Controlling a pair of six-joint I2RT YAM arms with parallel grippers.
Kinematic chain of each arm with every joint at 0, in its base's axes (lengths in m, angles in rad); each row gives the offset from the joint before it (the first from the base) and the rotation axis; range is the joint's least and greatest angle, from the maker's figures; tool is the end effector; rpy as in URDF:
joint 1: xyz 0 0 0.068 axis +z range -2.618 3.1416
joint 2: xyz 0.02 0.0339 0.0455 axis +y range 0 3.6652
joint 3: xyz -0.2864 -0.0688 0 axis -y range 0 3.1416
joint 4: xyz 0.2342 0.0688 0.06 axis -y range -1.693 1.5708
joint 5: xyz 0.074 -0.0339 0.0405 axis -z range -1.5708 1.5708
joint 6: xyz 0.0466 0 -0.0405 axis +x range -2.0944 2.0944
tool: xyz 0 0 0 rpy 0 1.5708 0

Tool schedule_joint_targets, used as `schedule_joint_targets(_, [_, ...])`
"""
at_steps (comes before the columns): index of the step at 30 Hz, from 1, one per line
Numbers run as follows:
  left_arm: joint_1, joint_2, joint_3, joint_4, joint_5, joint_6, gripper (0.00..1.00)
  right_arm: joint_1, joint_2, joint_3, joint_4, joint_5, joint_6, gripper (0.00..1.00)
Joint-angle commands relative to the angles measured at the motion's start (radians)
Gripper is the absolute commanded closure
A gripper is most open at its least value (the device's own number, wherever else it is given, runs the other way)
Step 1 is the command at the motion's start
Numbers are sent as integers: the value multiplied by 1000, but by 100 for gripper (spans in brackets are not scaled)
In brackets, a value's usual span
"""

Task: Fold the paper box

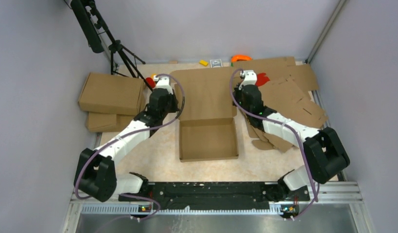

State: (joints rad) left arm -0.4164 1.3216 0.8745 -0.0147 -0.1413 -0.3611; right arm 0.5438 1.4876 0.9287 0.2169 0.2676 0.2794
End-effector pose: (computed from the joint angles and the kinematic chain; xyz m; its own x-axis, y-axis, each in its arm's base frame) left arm 0.2716 -0.1129 0.2904 -0.4820 -0.1693 -0.8597 0.1228 0.9584 -0.2576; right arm 0.2962 0.1647 0.2857 -0.3547 0.0964 -0.9300 -0.1956 0.9650 0.1746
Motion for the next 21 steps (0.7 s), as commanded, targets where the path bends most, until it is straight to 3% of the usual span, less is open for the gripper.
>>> schedule_joint_targets(1, [-51,-85,-77,232,-56,54,100,59,-80,-78,291,109,-92,100])
schedule_joint_targets(10, [-176,-271,-315,438,-131,140,100,147,-150,-317,713,289,-235,100])
schedule_joint_targets(16, [-246,-353,-399,471,-167,120,100,232,-123,-371,839,415,-291,100])
schedule_joint_targets(21, [-356,-345,-427,483,-294,86,100,316,-102,-428,922,521,-312,100])
